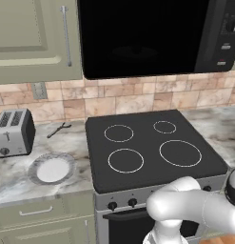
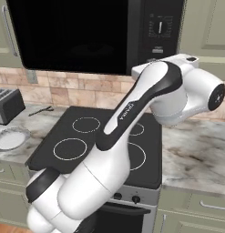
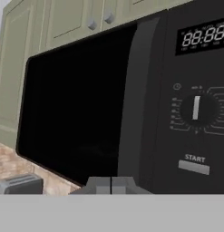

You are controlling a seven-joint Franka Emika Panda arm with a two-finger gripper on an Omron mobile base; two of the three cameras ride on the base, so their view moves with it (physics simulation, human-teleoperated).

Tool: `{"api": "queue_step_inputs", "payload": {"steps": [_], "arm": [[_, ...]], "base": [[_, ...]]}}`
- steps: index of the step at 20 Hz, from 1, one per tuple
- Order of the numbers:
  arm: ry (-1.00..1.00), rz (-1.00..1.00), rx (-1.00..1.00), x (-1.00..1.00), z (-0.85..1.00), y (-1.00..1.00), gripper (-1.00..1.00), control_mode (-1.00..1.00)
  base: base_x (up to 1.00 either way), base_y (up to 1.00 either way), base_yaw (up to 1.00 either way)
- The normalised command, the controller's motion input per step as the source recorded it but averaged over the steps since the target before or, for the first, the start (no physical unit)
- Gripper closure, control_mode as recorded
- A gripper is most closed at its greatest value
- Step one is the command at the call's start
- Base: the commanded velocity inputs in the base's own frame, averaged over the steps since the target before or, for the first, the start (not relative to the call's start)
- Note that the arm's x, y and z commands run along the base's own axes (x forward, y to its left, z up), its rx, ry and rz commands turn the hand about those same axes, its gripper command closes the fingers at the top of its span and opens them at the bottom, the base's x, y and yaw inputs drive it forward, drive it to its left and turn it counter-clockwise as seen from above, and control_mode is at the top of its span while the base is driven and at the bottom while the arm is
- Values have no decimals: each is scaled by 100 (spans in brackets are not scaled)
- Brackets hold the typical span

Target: Pick the eggplant from the counter and place it in the microwave. Then turn on the microwave.

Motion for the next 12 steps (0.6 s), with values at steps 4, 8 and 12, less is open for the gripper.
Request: {"api": "queue_step_inputs", "payload": {"steps": [4, 8, 12], "arm": [[-2, 0, 8, 17, -4, 2, 100, -100], [-7, 0, 1, 5, -1, 20, 100, -100], [-12, 0, 0, 5, 0, 18, 100, -100]], "base": [[0, 0, 0], [0, 0, 0], [0, 0, 0]]}}
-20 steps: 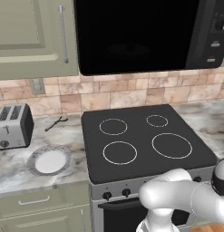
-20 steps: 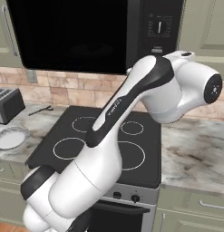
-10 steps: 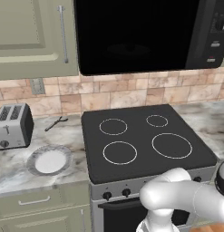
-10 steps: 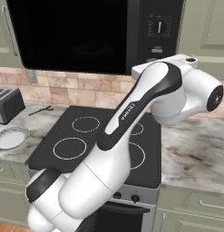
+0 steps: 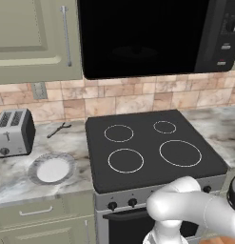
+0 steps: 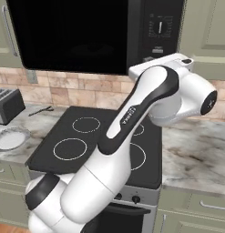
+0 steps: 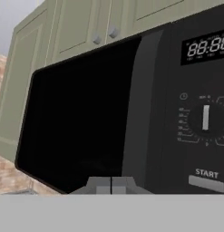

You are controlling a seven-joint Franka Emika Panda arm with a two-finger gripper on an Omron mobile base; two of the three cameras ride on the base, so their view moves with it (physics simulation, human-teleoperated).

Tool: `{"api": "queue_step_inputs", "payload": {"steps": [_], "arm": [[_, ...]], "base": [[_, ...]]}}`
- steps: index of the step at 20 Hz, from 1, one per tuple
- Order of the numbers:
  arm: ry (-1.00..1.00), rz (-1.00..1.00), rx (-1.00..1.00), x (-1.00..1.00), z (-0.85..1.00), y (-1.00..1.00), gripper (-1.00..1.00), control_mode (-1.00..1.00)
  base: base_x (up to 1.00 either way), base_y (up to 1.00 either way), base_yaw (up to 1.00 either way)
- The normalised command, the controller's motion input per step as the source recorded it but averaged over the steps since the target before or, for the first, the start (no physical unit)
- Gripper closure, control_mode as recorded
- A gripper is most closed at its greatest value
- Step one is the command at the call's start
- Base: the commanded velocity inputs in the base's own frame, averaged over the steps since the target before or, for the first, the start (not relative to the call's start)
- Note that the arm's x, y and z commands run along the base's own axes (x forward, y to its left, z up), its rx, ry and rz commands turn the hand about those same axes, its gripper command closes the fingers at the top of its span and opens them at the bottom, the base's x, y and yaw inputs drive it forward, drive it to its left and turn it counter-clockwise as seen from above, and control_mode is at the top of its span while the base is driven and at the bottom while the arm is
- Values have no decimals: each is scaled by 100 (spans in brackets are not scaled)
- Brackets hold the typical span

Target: Pick the eggplant from the counter and place it in the microwave. Then turn on the microwave.

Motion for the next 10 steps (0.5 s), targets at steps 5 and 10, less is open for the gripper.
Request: {"api": "queue_step_inputs", "payload": {"steps": [5, 10], "arm": [[-9, 0, 0, 18, 0, 1, 100, -100], [-4, 0, 0, 22, -1, 0, 100, -100]], "base": [[0, 0, 0], [0, 0, 0]]}}
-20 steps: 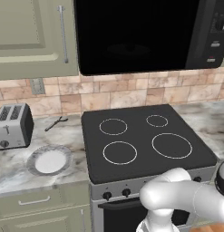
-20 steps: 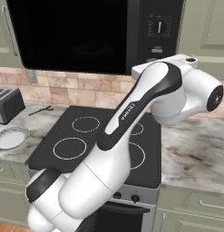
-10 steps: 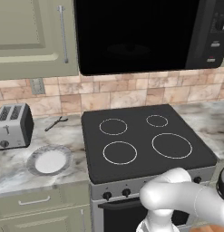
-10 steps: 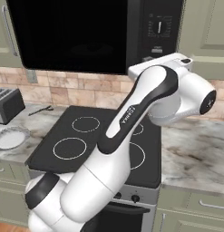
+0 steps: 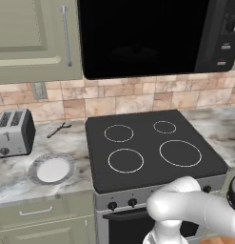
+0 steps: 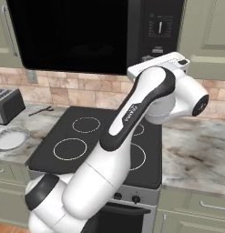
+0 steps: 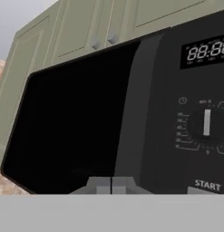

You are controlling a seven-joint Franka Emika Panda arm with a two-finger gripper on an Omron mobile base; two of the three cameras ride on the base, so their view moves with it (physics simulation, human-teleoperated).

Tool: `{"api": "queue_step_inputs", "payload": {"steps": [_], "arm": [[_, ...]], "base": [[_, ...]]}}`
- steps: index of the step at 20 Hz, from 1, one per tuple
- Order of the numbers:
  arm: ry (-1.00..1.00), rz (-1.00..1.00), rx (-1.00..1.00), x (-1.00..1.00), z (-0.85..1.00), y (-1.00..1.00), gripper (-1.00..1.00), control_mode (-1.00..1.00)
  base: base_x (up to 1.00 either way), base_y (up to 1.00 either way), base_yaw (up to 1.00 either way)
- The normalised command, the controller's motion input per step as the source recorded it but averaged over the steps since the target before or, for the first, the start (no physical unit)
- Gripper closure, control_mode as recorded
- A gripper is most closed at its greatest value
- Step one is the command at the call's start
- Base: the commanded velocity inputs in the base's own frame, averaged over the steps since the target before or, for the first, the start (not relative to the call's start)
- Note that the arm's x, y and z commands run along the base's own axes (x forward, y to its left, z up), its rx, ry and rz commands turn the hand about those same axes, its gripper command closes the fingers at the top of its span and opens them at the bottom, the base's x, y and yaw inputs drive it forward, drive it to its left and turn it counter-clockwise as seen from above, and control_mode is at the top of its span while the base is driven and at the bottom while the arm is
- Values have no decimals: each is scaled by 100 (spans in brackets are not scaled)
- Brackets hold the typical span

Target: Pick the eggplant from the counter and place it in the microwave. Then turn on the microwave.

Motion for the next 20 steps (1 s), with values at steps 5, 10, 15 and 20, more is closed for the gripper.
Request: {"api": "queue_step_inputs", "payload": {"steps": [5, 10, 15, 20], "arm": [[-2, 0, 0, 29, 0, 0, 100, -100], [0, 0, 0, 38, 0, 0, 100, -100], [0, 0, 0, 27, 0, -8, 100, -100], [0, 0, 0, 26, 0, -20, 100, -100]], "base": [[0, 0, 0], [0, 0, 0], [0, 0, 0], [0, 0, 0]]}}
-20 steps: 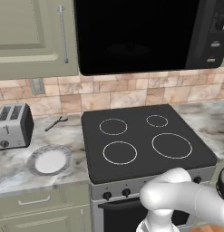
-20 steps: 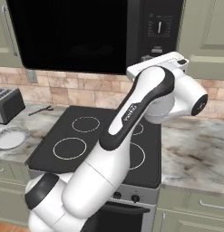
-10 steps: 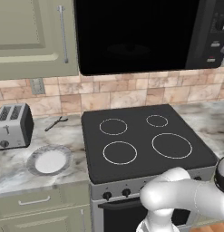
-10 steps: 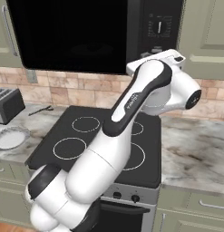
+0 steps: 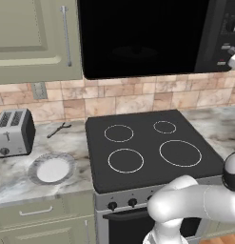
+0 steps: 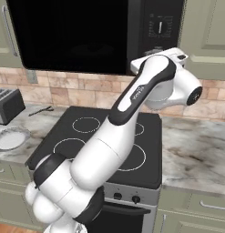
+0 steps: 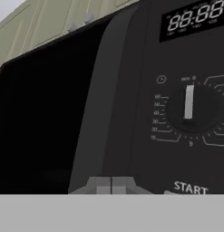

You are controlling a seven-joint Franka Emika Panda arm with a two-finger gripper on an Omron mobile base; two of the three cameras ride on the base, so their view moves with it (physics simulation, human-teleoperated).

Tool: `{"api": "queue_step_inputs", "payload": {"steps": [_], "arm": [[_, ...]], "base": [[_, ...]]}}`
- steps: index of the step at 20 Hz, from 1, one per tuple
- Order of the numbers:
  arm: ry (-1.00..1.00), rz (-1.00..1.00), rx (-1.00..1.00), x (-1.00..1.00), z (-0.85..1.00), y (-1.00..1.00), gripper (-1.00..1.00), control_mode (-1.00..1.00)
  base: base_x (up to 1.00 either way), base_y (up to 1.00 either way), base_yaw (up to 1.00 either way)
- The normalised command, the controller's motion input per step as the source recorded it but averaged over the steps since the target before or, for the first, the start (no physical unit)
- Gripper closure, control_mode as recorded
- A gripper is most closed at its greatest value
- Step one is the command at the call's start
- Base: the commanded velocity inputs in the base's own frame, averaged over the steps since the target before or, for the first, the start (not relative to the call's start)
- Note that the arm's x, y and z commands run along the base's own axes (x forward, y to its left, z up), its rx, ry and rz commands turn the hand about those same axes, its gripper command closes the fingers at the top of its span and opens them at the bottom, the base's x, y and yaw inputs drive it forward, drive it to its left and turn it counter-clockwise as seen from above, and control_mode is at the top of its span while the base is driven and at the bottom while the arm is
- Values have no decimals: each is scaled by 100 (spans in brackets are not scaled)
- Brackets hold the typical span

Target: Pick the eggplant from the counter and place it in the microwave. Then turn on the microwave.

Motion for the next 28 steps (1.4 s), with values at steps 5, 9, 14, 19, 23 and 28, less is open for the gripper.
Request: {"api": "queue_step_inputs", "payload": {"steps": [5, 9, 14, 19, 23, 28], "arm": [[0, 0, 0, 20, 0, -24, 100, -100], [0, 0, 0, 16, -7, -16, 100, -100], [0, 0, 0, 16, -17, -3, 100, -100], [-2, 0, 0, 18, -8, 0, 100, -100], [-3, 0, 0, 26, 0, 0, 100, -100], [-2, 0, 0, 28, 0, 0, 100, -100]], "base": [[0, 0, 0], [0, 0, 0], [0, 0, 0], [0, 0, 0], [0, 0, 0], [0, 0, 0]]}}
